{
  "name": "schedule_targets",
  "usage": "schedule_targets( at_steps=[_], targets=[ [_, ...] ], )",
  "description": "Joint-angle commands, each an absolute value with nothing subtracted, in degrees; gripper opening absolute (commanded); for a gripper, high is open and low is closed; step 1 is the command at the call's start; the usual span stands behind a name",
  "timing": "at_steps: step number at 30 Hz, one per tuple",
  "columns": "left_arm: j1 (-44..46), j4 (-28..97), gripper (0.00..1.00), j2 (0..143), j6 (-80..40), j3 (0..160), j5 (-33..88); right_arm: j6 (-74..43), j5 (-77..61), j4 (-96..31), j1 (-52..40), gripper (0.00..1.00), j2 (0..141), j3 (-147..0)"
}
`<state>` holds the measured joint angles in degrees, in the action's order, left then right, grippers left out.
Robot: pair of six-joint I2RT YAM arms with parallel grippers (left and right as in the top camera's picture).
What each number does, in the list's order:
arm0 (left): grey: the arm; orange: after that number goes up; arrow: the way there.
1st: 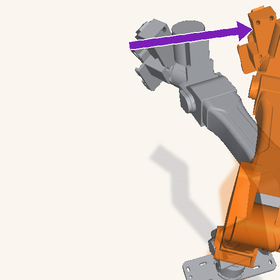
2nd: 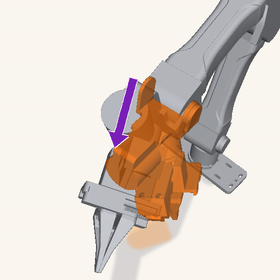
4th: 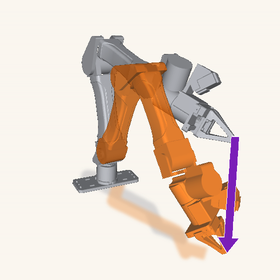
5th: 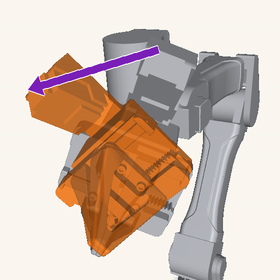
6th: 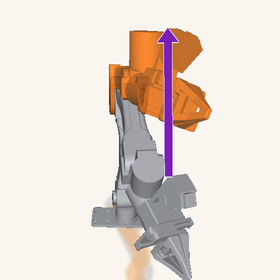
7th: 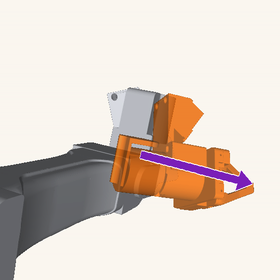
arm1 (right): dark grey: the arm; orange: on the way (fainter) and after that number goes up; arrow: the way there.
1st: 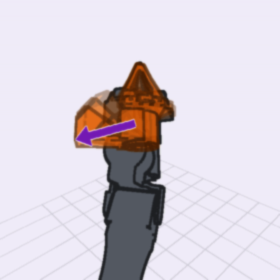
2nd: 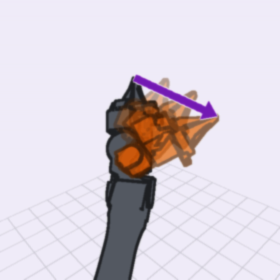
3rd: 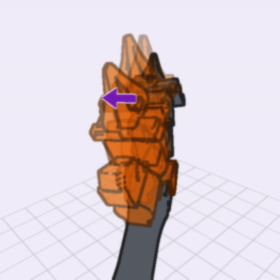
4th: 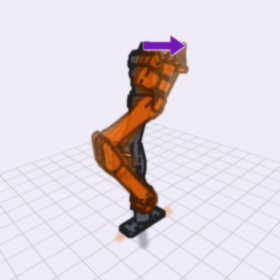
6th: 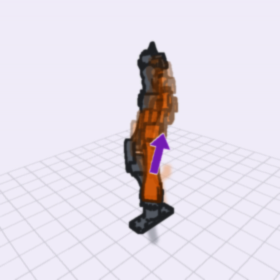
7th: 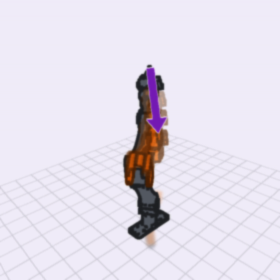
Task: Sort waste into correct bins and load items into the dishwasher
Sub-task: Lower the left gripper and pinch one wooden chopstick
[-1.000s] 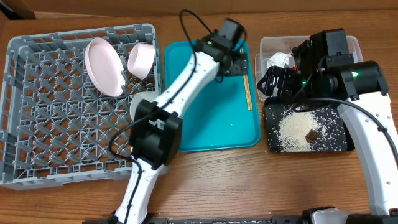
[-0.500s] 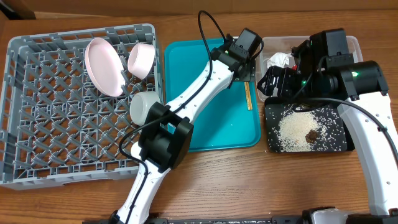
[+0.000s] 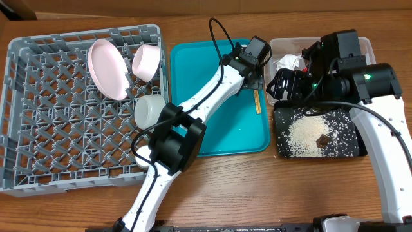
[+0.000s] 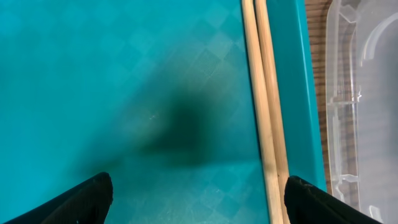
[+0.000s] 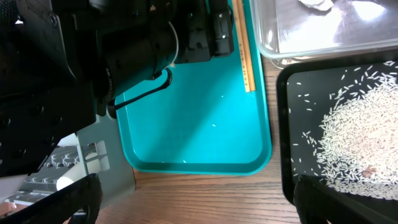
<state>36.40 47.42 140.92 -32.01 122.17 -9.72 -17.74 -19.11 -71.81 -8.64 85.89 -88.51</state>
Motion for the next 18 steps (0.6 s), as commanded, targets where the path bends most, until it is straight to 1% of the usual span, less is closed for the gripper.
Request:
schedule_targets(
  at_steps=[1,18],
  targets=[
    [36.9,46.7,0.9,142.4,-31.5,122.0,-10.7,-17.3,-18.9,-71.7,-8.6,1.0,85.6,-89.3],
    [37.1,46.0,0.9,144.4,-31.5,122.0,-10.7,-17.3,-18.9,-71.7,-8.6,1.0,85.6,-89.3]
  ],
)
